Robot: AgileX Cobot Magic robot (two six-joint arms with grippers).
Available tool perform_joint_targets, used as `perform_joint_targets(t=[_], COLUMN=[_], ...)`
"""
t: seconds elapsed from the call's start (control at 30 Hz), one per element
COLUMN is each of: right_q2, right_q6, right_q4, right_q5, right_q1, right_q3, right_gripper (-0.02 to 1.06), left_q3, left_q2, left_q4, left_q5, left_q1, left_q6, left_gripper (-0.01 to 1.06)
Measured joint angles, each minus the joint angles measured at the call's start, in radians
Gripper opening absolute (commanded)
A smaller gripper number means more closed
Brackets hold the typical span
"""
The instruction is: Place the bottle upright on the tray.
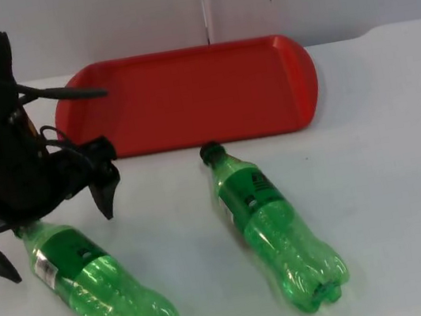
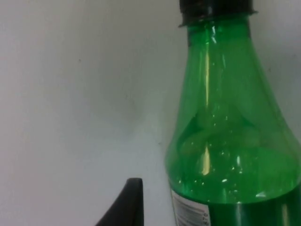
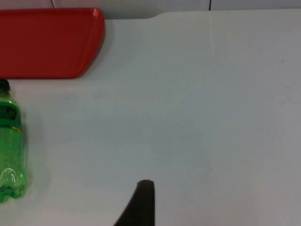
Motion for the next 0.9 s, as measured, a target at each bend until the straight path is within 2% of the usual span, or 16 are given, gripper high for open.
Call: perform_joint_targets(t=[0.17, 0.23, 0.3, 0.9], right_q2=[0.0, 0.0, 0.0, 0.0], right_q6=[0.0, 0.0, 0.0, 0.0], right_q4=[0.0, 0.0, 0.0, 0.0], right_q5=[0.0, 0.0, 0.0, 0.0], right_q1=[0.0, 0.0, 0.0, 0.0], right_q3=[0.0, 0.0, 0.0, 0.0], right_gripper=[0.84, 0.84, 0.84, 0.84], left_q3=[0.012, 0.058, 0.101, 0.114], left_q2=[0.0, 0.0, 0.0, 0.083], left_q4=[-0.002, -0.033, -0.055, -0.026], left_q5=[-0.054, -0.14, -0.176, -0.208], left_q1=[0.0, 0.0, 0.0, 0.0], left_q6=[-0.02, -0.026, -0.039, -0.047], left_gripper=[0.95, 0.95, 0.95, 0.94])
